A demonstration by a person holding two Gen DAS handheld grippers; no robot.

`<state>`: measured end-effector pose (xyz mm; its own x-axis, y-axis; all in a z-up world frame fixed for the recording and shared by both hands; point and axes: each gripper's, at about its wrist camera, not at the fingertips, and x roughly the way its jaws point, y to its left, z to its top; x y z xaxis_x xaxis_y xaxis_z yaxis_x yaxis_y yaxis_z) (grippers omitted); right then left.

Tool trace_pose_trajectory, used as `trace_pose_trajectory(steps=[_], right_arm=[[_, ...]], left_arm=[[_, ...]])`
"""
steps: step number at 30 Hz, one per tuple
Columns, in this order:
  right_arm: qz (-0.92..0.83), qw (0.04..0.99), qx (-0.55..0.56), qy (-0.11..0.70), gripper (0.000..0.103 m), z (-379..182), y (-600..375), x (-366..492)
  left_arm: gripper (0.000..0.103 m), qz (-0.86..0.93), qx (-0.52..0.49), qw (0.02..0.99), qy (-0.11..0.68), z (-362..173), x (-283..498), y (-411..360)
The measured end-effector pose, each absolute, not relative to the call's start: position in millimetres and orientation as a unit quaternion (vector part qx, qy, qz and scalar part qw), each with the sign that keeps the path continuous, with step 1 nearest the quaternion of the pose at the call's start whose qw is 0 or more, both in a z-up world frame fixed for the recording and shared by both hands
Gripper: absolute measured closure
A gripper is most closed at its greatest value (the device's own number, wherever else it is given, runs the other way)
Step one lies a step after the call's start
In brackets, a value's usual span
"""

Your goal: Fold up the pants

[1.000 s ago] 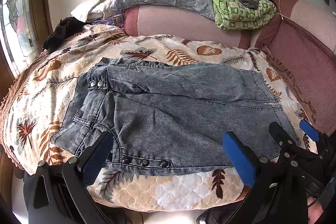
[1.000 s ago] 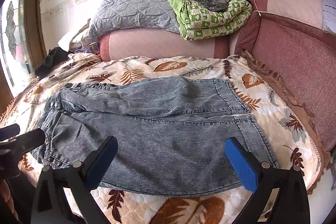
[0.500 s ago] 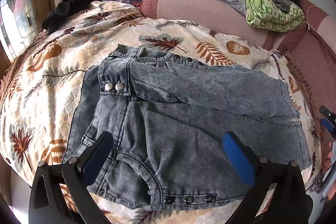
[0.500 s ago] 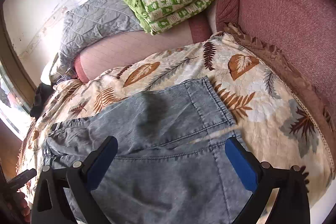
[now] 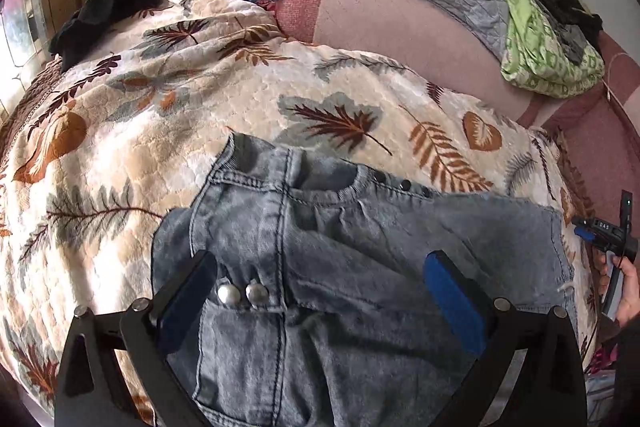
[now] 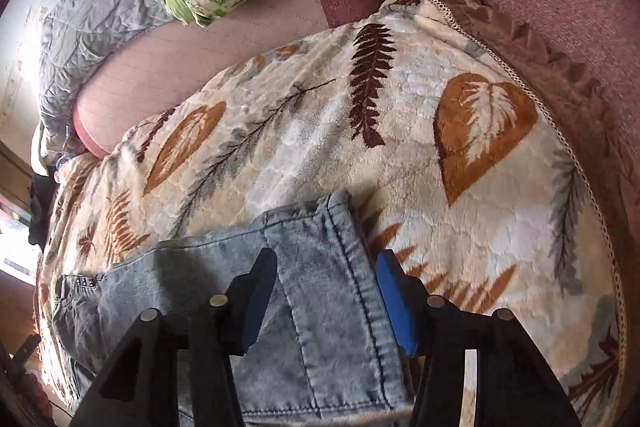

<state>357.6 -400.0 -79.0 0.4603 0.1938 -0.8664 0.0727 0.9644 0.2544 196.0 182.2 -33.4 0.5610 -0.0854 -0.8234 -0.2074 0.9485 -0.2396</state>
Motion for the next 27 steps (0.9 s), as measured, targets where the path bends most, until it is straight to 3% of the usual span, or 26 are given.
trace_pose_trajectory(steps=[7, 8, 9, 11, 27], right_arm=[[0.038, 0.829, 0.110, 0.547, 0.048, -105, -398, 399], [0.040, 0.829, 0.107, 0.548, 0.049, -108, -396, 401], [0.042, 0.827, 0.106, 0.550, 0.051, -111, -395, 404], [0.051, 0.822, 0.113, 0.555, 0.069, -118, -393, 406], [0.055, 0.824, 0.103, 0.554, 0.071, -118, -392, 406]], left_arm=[[0.019, 0.031, -0.202, 0.847, 0.491, -55, 257, 216], [0.026, 0.029, -0.205, 0.843, 0.496, -59, 265, 218], [0.032, 0.028, -0.207, 0.839, 0.502, -64, 271, 219], [0.050, 0.022, -0.214, 0.826, 0.521, -75, 283, 223], [0.052, 0.085, -0.249, 0.818, 0.512, -89, 289, 272]])
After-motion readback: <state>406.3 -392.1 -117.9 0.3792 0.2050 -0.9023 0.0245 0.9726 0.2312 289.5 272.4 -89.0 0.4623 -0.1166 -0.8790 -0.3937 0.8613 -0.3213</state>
